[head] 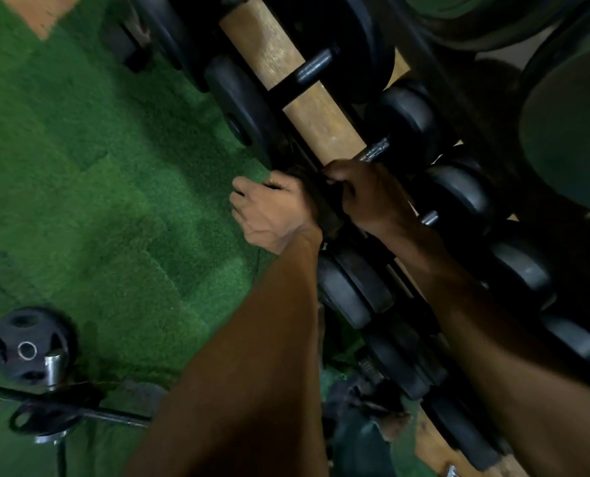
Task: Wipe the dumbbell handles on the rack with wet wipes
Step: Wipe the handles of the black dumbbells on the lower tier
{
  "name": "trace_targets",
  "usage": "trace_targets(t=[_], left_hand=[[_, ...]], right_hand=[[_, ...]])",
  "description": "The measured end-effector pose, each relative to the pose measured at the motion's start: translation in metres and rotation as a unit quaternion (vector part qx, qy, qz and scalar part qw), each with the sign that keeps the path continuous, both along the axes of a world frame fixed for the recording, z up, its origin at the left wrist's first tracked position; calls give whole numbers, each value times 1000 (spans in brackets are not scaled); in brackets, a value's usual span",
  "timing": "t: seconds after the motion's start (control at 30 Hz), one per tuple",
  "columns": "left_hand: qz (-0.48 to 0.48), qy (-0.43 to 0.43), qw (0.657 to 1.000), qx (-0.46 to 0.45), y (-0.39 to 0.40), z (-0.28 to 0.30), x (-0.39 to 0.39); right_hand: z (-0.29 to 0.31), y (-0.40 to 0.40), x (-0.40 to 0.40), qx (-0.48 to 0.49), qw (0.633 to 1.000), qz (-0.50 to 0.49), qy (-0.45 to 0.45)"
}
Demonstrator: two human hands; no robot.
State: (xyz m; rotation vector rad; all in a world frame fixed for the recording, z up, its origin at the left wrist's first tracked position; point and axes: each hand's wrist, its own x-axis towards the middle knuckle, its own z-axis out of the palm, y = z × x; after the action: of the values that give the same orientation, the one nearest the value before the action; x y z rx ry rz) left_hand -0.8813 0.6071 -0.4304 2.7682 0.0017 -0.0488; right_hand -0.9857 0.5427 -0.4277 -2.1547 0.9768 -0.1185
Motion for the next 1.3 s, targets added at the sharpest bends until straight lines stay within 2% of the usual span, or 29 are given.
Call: trace_targets(t=[0.17, 0.27, 0.5, 0.57, 0.63, 0.7, 0.83, 0.93, 1.03, 1.13, 1.2, 1.3], left_hand=[[-5, 27, 1000, 4, 2, 2, -1], [-2, 29, 1000, -4, 2, 3, -1], [-5, 31, 999, -9, 3, 4, 1], [-1, 32, 999, -7, 3, 4, 1], [0, 31, 1000, -4, 2, 3, 1], [3, 27, 1000, -1, 2, 2, 1], [6, 25, 1000, -7, 2, 0, 1], [6, 19, 1000, -12, 2, 1, 1], [4, 15, 1000, -10, 1, 3, 1], [3, 23, 1000, 0, 1, 5, 1], [-3, 36, 999, 2, 0, 5, 1], [-10, 45, 999, 2, 1, 5, 2]], right_hand=[[-13, -21, -12, -113, 980, -122, 106], [-17, -13, -15, -150, 968, -166, 111], [-20, 31, -18, -128, 982, -120, 67], [-21, 37, -19, -124, 988, -81, 46], [-21, 36, -25, -120, 991, -26, 49], [-20, 27, -32, -141, 987, -13, 72], [-21, 15, -29, -161, 978, -95, 90], [-27, 30, -12, -91, 982, -161, 21], [-28, 47, -5, -32, 972, -226, -60], [-20, 57, -1, 8, 958, -271, -91], [-18, 60, 4, -7, 940, -329, -92], [-17, 51, 14, -4, 881, -457, -119]])
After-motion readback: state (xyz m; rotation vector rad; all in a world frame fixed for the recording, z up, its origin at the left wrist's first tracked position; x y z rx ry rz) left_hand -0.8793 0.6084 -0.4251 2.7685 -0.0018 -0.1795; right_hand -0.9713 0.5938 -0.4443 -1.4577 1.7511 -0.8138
